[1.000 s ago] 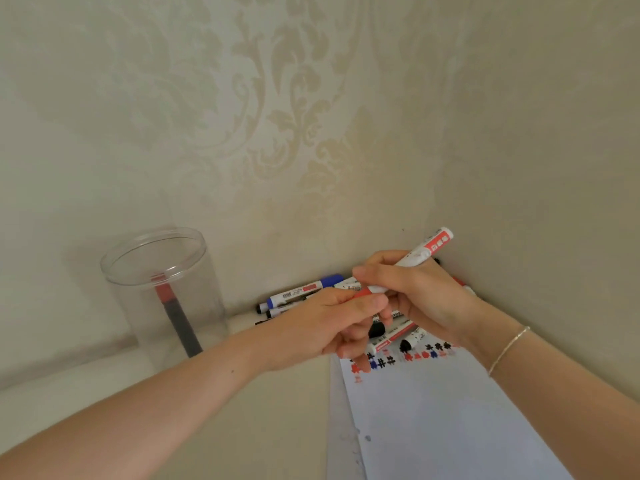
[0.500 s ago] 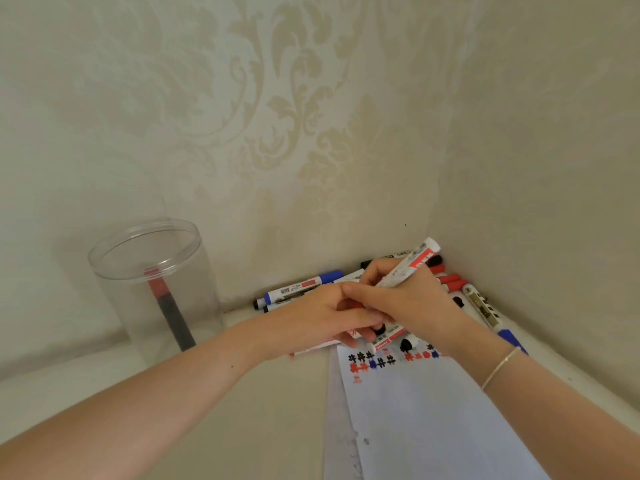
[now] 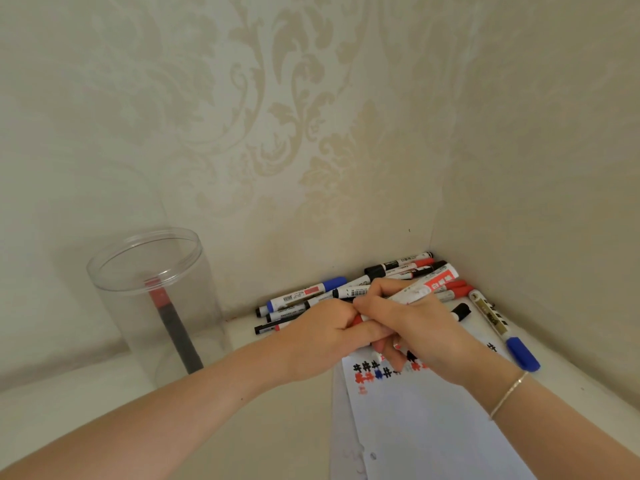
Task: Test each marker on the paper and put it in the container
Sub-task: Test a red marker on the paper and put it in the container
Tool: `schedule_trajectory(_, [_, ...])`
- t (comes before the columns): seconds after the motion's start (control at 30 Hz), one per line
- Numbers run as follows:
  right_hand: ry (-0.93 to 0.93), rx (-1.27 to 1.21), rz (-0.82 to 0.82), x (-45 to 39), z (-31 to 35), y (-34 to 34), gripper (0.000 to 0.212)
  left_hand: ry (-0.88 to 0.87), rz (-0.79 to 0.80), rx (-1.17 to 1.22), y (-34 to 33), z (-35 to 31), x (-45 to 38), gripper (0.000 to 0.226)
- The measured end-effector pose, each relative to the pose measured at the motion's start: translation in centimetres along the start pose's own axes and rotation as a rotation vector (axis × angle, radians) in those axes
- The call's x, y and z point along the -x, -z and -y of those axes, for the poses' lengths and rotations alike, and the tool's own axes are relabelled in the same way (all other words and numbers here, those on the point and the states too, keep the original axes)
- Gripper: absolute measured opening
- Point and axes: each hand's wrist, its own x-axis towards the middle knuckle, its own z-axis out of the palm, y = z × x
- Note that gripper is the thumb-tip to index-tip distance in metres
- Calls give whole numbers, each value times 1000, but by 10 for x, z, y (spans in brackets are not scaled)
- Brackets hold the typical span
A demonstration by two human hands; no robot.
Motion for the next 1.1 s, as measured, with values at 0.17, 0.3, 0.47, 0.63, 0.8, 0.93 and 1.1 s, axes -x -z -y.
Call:
schedule_trajectory(0.17, [7, 4, -33, -1, -3, 3, 27, 31, 39, 19, 2, -12, -1, 27])
schedule_trajectory(0.3, [-8, -51, -249, -1, -7, 8, 27, 62, 17, -171, 3, 4, -9, 47])
schedule_trajectory(0.47, [-54, -87, -406, 4, -14, 25, 27, 124, -113, -292, -9, 29, 2, 37])
schedule_trajectory(0.63, [-166, -160, -390, 11, -36, 15, 18, 115, -182, -372, -30, 51, 15, 24])
schedule_trajectory(0.8, [-214, -128, -400, 16, -56, -2, 14, 110, -237, -588, -43, 55, 19, 47])
schedule_trajectory(0.93, [-183, -33, -494, 17, -62, -9, 26, 92, -251, -671, -45, 56, 18, 54])
schedule_trajectory(1.1, [-193, 202, -557, 14, -67, -18, 13, 45, -260, -700, -44, 61, 16, 60])
